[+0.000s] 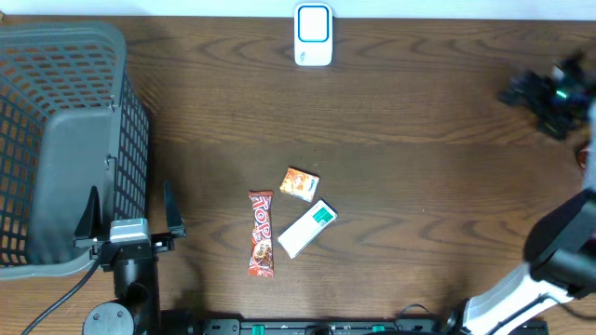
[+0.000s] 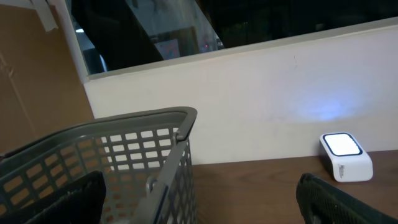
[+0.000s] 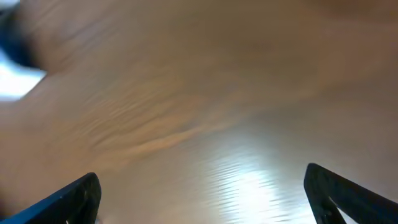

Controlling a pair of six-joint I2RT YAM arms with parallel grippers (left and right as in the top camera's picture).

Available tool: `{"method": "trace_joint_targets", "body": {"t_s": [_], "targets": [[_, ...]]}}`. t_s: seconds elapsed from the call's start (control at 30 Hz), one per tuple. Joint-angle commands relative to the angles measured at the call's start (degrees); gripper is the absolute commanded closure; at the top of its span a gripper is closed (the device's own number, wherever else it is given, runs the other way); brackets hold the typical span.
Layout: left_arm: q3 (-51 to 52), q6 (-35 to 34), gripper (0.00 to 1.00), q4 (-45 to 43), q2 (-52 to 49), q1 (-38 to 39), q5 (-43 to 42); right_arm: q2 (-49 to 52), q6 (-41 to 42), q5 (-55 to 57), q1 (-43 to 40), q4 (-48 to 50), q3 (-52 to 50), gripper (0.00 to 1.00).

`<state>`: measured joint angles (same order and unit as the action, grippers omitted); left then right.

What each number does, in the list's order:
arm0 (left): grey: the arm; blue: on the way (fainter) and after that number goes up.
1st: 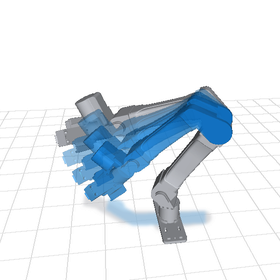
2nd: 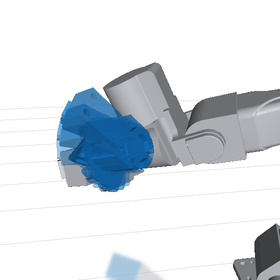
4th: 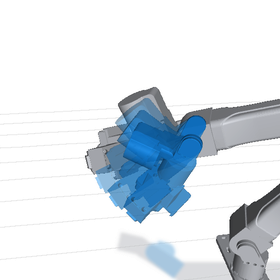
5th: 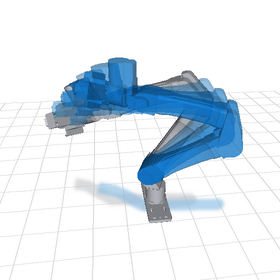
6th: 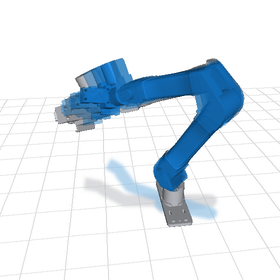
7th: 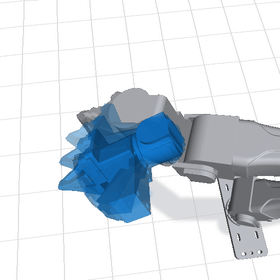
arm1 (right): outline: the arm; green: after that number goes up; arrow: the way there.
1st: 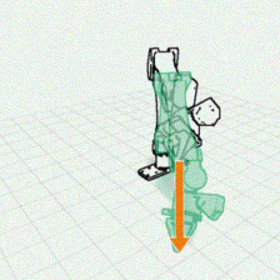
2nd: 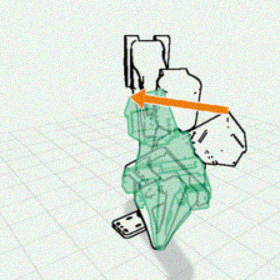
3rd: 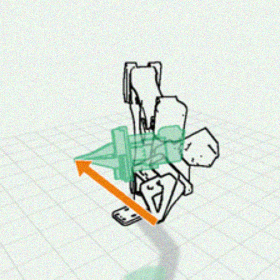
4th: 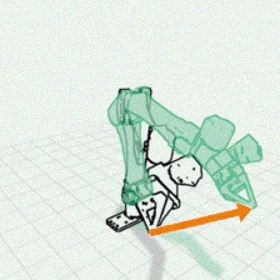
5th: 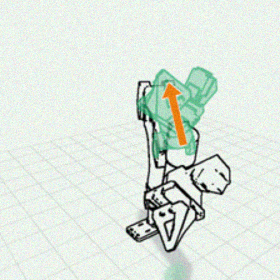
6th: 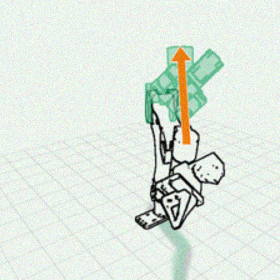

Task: Scan the item barcode
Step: 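Swing the right arm with the jar away to the right side, then bring the right gripper back over the table center near the items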

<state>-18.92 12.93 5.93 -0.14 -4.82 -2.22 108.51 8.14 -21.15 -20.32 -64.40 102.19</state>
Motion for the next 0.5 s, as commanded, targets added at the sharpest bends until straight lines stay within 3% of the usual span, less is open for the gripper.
{"method": "trace_joint_targets", "body": {"t_s": [0.0, 0.17, 0.47], "targets": [[11.26, -12.15, 0.04, 12.02, -0.13, -0.24, 3.32, -2.89, -1.31, -1.84, 11.96, -2.27, 0.13, 0.01], [11.26, -12.15, 0.04, 12.02, -0.13, -0.24, 3.32, -2.43, 4.26, -1.81, 27.23, -8.37, 0.11, 0.01], [11.26, -12.15, 0.04, 12.02, -0.13, -0.24, 3.32, -2.43, 4.04, -1.64, 45.83, -4.76, 0.11, 0.01]]}}
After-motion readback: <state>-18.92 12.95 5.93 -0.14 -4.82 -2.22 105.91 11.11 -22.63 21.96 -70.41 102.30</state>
